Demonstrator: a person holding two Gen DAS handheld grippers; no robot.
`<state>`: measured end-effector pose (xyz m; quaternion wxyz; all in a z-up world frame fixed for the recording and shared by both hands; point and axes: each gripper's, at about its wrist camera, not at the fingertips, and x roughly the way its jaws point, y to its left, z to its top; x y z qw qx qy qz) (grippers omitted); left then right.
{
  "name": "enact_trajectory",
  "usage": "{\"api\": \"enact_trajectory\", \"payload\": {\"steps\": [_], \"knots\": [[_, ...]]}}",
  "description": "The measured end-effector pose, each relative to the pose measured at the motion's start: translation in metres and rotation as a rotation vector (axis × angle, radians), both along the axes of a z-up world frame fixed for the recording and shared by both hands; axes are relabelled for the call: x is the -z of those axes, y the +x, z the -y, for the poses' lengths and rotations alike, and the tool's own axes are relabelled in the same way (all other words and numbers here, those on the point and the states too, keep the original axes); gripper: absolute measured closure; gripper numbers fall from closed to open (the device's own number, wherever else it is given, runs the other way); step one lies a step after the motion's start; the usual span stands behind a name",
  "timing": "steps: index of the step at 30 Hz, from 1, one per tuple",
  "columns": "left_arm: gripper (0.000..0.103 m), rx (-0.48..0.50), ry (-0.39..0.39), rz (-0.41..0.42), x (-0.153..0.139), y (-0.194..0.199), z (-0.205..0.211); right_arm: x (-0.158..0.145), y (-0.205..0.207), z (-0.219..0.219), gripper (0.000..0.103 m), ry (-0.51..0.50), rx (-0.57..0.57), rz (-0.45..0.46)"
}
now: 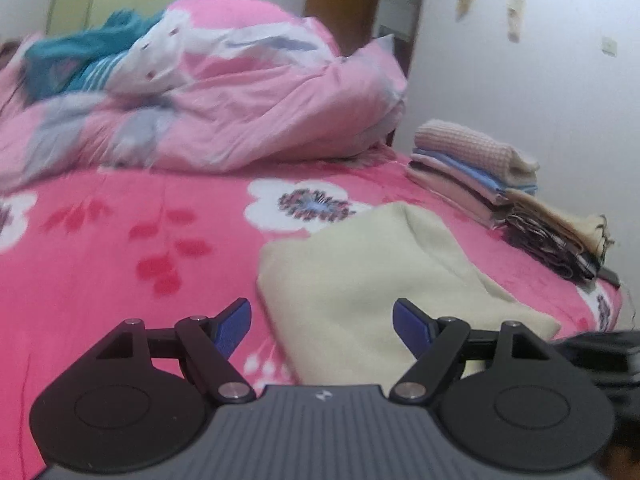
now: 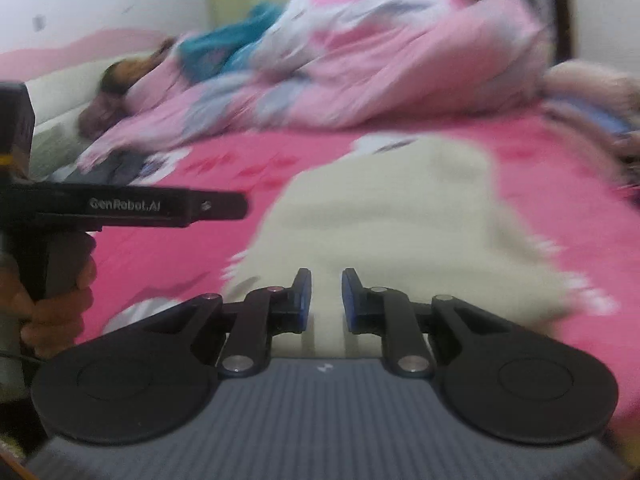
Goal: Fold clothes
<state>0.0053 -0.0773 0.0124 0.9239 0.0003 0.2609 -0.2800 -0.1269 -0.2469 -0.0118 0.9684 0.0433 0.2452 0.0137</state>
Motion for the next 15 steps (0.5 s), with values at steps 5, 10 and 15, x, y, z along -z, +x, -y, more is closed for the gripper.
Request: {"api": "enact_trajectory", "payload": {"steps": [5, 10, 15], "knots": [[0.024, 0.023, 0.057, 0.013, 0.006, 0.022, 0.042, 0.013, 0.015, 0.039, 0.087, -0.114, 0.078, -0.068], [0.023, 0.026, 0.218, 0.007, 0.036, 0.028, 0.072, 0.034, 0.026, 0.062, 0.087, -0.011, 0.058, -0.112], [0.024, 0.059, 0.219, 0.0, 0.02, 0.031, 0.076, 0.033, 0.02, 0.073, 0.087, 0.066, 0.038, -0.094]]}}
